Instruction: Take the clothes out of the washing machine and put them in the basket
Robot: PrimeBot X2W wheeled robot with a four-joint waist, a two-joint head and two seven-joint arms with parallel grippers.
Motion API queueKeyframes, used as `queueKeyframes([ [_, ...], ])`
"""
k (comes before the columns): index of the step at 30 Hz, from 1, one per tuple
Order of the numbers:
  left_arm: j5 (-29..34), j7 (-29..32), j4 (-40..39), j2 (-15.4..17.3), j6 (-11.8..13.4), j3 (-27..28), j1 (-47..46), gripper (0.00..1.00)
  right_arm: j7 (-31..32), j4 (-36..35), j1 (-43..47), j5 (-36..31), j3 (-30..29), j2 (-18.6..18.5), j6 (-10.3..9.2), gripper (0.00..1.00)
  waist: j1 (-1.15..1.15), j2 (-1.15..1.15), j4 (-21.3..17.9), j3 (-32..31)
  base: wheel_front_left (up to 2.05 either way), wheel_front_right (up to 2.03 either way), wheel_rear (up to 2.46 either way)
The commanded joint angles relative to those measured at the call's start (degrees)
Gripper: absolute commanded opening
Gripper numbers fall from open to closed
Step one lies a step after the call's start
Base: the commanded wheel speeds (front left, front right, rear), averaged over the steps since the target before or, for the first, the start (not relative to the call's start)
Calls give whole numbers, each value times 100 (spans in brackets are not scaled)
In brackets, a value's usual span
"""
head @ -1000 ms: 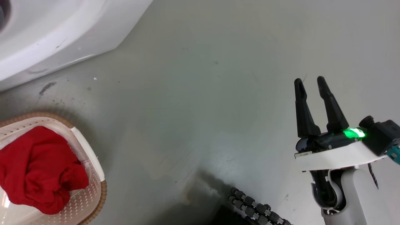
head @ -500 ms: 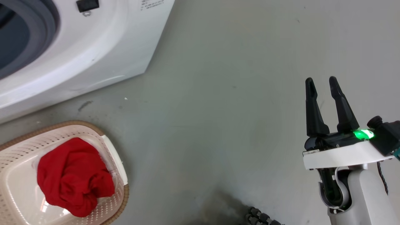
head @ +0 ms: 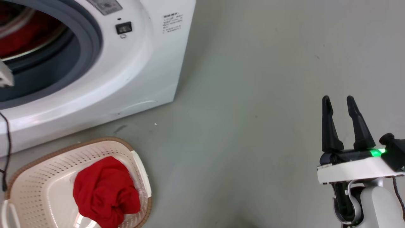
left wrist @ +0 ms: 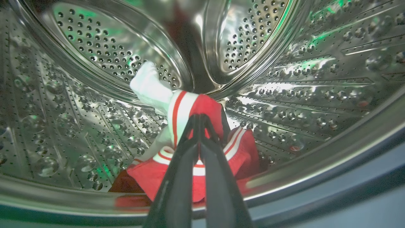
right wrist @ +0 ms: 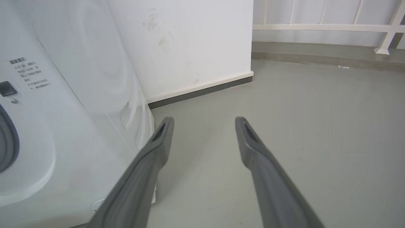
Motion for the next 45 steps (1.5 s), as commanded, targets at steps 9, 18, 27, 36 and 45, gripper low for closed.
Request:
queueKeyframes([
  [9, -209, -381, -1122, -477, 371, 109, 1349, 0, 13, -44, 379, -416, -271, -2, -2, 100, 0, 0, 544, -980, 0, 0, 0],
  [18, -360, -360, -2790, -835, 806, 110, 2902, 0, 356, -378, 696, -659, -484, -2, -2, 100, 0, 0, 879, -1504, 0, 0, 0],
  [27, -557, -166, -3785, -1170, 1188, 3, 4418, 0, 641, -683, 917, -789, -553, -1, -2, 100, 0, 0, 1128, -1748, 0, 0, 0],
  [36, -984, -41, -3458, -1660, 1091, -269, 5581, 0, 775, -897, 996, -812, -512, -1, -2, 100, 0, 0, 1251, -1765, 0, 0, 0],
  [45, -1261, -184, -2168, -2165, 841, -447, 5604, 0, 794, -1024, 833, -778, -460, 0, -2, 100, 0, 0, 1204, -1345, 0, 0, 0],
])
